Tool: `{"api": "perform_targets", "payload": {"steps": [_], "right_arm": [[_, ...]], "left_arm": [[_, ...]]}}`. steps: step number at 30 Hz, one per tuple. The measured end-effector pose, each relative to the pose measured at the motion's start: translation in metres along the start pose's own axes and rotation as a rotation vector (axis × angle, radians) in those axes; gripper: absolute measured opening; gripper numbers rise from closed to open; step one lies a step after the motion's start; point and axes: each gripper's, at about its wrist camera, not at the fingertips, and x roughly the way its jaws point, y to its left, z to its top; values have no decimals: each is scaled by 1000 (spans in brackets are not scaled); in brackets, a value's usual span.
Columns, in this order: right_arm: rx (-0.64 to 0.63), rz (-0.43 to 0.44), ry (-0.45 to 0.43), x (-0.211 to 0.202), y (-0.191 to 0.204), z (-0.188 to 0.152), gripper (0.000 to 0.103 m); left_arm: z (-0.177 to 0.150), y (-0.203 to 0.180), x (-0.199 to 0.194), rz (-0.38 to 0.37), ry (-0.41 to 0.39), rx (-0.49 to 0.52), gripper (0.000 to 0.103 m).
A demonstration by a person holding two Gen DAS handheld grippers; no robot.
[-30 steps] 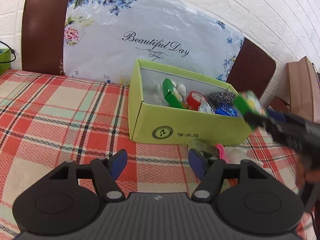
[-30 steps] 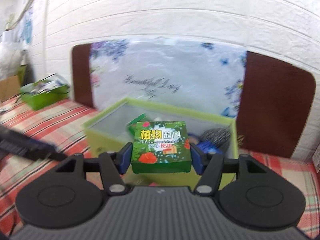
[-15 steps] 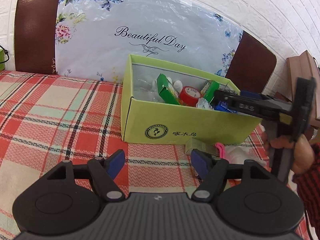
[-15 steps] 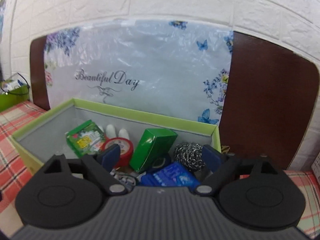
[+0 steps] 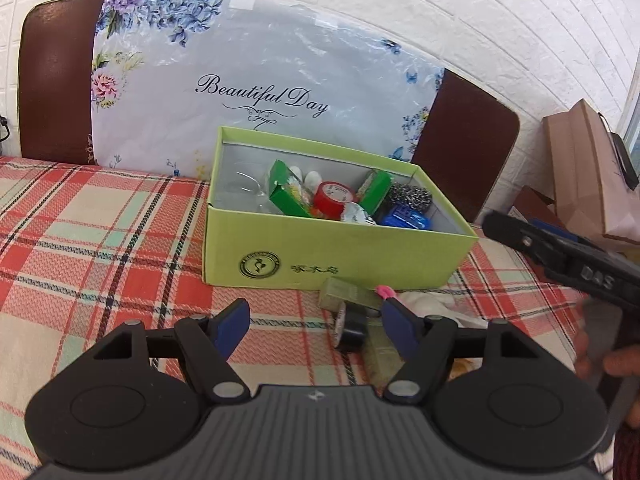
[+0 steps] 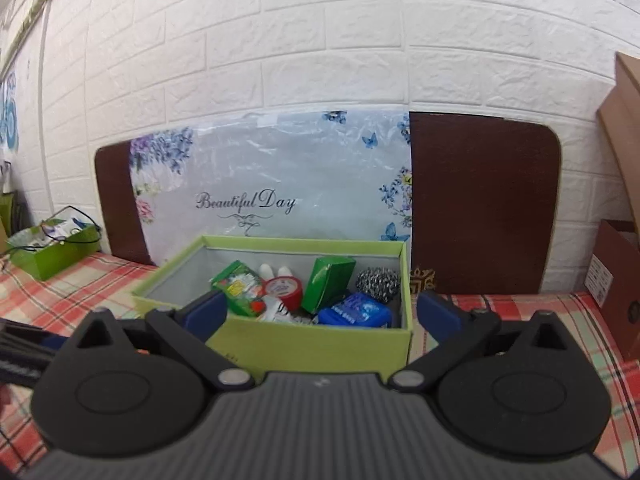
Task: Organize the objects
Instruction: 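Move both grippers back toward the white glove and remaining bottles, then grasp the khaki bottle with the left gripper while the right grasps the gold box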
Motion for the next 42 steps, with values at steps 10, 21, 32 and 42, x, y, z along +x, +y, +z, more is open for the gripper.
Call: {"api": "perform_targets", "payload": {"steps": [10, 21, 32, 42], "right_arm": [[106, -14, 94, -75, 1, -55, 103], [127, -57, 184, -94, -1, -96, 90], [121, -53, 256, -82, 2, -106, 55], [62, 0, 298, -26, 28, -97, 47]], "left_arm": [[-35, -24, -10, -14, 46, 11, 76], [-49, -58, 22, 16, 58, 103, 74], [-45, -69, 68, 29, 133, 92, 31], [-56, -49, 26, 1, 143, 106, 24]]}}
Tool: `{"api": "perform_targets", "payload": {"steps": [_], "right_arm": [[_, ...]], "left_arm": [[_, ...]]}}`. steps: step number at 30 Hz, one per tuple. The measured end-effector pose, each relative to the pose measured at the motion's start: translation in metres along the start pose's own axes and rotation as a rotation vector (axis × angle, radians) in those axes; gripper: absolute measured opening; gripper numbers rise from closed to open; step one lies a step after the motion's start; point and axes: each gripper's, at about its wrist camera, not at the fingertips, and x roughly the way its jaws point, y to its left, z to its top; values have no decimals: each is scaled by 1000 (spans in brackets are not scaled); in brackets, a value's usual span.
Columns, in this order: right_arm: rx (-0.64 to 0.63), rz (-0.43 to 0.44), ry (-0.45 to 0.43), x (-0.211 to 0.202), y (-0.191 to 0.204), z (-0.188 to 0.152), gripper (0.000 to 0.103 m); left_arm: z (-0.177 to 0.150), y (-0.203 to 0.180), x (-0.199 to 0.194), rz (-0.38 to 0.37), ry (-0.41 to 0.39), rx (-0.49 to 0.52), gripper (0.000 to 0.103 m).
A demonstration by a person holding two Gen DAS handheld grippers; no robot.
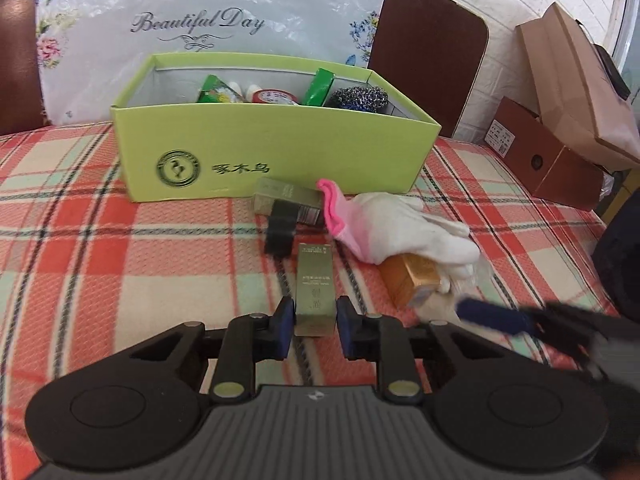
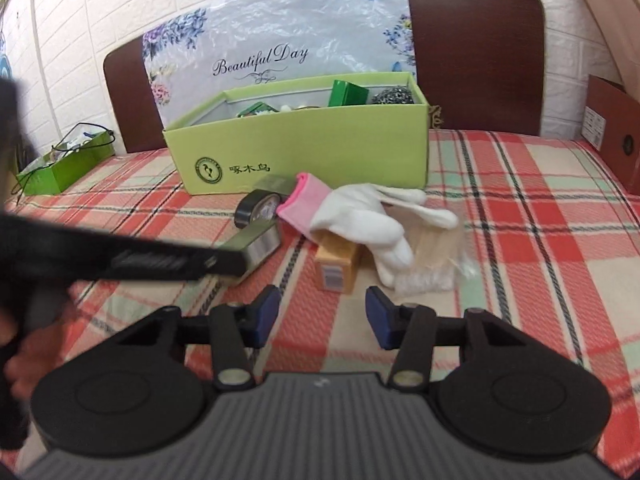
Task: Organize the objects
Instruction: 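Grasp the khaki bottle with the left gripper while the right grasps the gold box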
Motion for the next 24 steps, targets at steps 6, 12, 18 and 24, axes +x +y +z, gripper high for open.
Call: {"api": "perform_targets", "payload": {"steps": [6, 12, 18, 24], "right_arm": [[35, -7, -2, 22, -5, 9, 25], [27, 99, 37, -19, -9, -17, 25], [-52, 149, 76, -53, 3, -38, 26], [-66, 107, 32, -48, 11, -26, 30]], "left_arm": [[-16, 8, -27, 2, -2, -6, 24], [-36, 11, -41, -5, 26, 8, 24], [-44, 8, -48, 13, 16, 13, 24], [-32, 5, -34, 24, 10, 13, 28]]}}
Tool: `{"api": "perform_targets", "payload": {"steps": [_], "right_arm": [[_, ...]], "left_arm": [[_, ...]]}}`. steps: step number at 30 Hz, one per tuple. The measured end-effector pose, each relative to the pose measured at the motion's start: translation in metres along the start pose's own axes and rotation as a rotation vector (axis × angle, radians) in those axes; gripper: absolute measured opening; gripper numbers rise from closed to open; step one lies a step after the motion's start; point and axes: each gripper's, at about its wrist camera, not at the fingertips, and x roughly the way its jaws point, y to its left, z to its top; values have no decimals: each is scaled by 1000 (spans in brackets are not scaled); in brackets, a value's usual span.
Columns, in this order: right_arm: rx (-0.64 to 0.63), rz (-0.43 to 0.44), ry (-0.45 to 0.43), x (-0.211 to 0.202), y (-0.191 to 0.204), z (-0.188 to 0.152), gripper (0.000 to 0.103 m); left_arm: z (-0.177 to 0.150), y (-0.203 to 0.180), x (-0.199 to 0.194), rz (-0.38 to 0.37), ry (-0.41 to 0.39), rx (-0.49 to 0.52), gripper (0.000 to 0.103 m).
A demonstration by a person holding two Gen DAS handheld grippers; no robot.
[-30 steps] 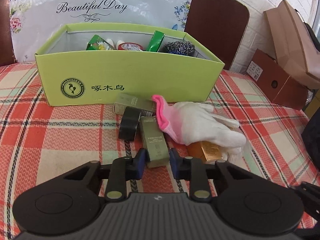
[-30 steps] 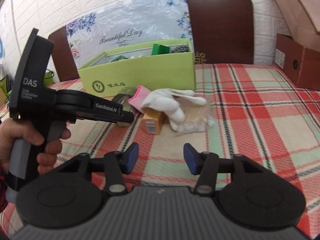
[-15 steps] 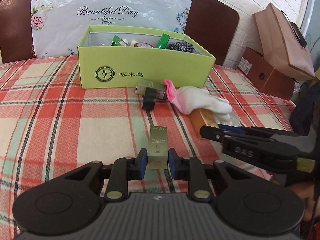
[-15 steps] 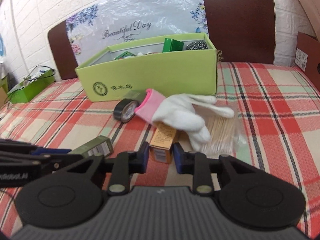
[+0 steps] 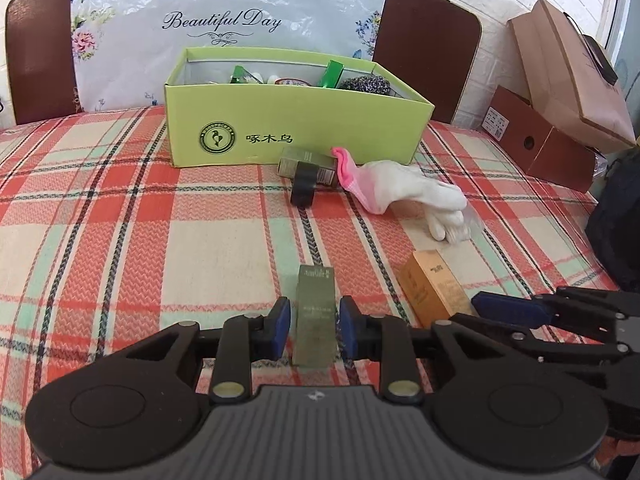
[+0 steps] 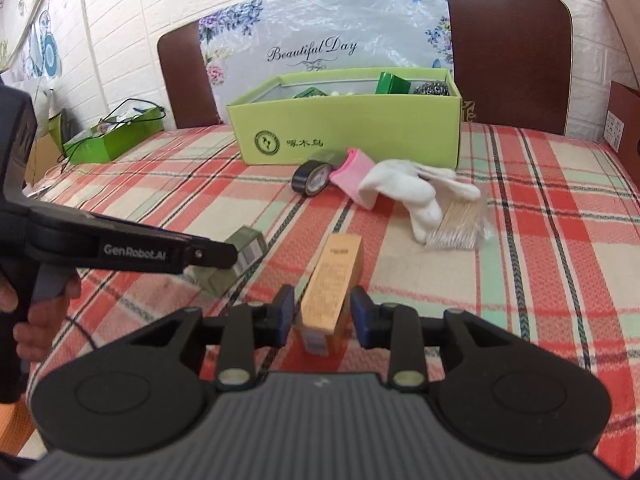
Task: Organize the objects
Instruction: 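Grasp the khaki bottle with the left gripper while the right grasps the gold box, then carry the khaki bottle and gold box into the green box and release both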
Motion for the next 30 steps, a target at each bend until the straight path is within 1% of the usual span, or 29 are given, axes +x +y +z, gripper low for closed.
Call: {"api": "perform_targets", "payload": {"steps": [4, 12, 15, 16, 17, 21, 24, 30], "right_arm": [[-17, -20, 4, 9, 3, 5, 30], [-17, -31, 30, 24, 0, 6, 30], [-13, -28, 40, 28, -1, 6, 28], [-14, -26, 40, 29, -1, 5, 24], [-14, -21, 38, 29, -1, 6, 24], [-25, 9, 18, 25, 2, 11, 24], [-30, 27, -18, 20, 4, 22, 24], [-49, 47, -117, 13, 5, 57, 24]], "left_arm": [[0, -3, 6, 9, 12, 25, 28], [-3, 2, 15, 10, 36, 11, 28], [-2, 2, 17, 2, 37, 15, 27], [-1, 3, 17, -2, 37, 11, 25], [-1, 4, 17, -8, 38, 10, 23], [4, 3, 12, -33, 32, 13, 23], [13, 3, 5, -54, 8, 15, 23], [50, 6, -15, -74, -105, 19, 23]]}}
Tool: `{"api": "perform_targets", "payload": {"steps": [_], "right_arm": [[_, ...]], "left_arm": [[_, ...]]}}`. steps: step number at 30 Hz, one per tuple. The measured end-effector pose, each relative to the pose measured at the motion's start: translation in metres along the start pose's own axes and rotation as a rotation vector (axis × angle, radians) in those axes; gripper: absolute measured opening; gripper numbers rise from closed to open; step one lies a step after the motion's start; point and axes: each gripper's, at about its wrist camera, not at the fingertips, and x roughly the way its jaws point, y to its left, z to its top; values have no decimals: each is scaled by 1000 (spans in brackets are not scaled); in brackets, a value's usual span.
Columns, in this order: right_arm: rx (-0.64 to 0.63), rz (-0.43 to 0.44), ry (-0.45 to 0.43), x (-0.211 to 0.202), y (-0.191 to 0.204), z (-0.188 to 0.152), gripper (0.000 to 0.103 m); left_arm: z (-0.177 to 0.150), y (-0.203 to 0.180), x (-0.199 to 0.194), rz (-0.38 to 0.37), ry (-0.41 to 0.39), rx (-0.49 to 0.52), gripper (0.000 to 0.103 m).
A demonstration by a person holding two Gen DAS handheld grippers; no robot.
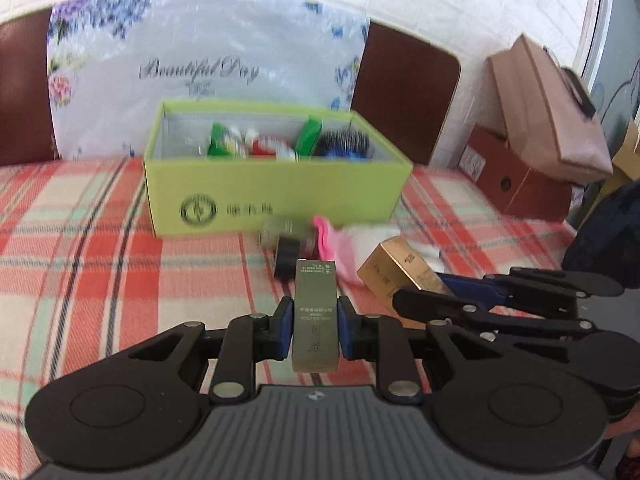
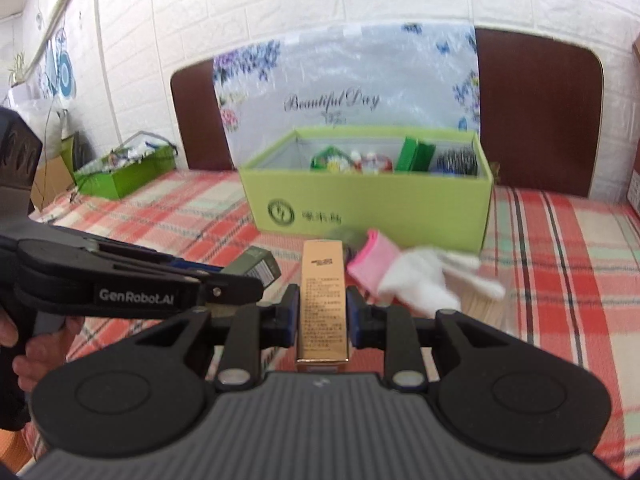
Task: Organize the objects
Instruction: 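Carry the khaki bottle and gold box into the green box and release both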
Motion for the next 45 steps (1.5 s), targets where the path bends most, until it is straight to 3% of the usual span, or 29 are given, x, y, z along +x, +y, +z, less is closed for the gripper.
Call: {"api": "perform_targets", "payload": {"steps": [7, 14, 21, 28, 30, 31, 32, 38, 45], "right_arm": [[19, 17, -94, 19, -7, 46, 24], [97, 25, -147, 69, -15, 86, 24], [128, 18, -116, 132, -28, 102, 24], [97, 30, -90, 177, -30, 99, 24], [62, 37, -73, 181, -27, 96, 34], [46, 29, -83, 180, -27, 93, 46], [35, 18, -90, 178, -26, 90, 56], [58, -5, -96, 164, -31, 77, 78], [74, -28, -107, 142, -31, 77, 87]], "left_arm": [[51, 14, -6, 30, -129, -7, 23], [93, 44, 20, 103, -175, -59, 23], [117, 81, 49, 153, -179, -148, 23], [118, 96, 72, 194, -189, -162, 26], [113, 93, 72, 239, -205, -126, 58], [111, 92, 71, 260, -213, -112, 73], [108, 92, 69, 265, -222, -109, 73], [102, 97, 63, 254, -186, -177, 74], [98, 82, 48, 265, -174, -159, 76]]}}
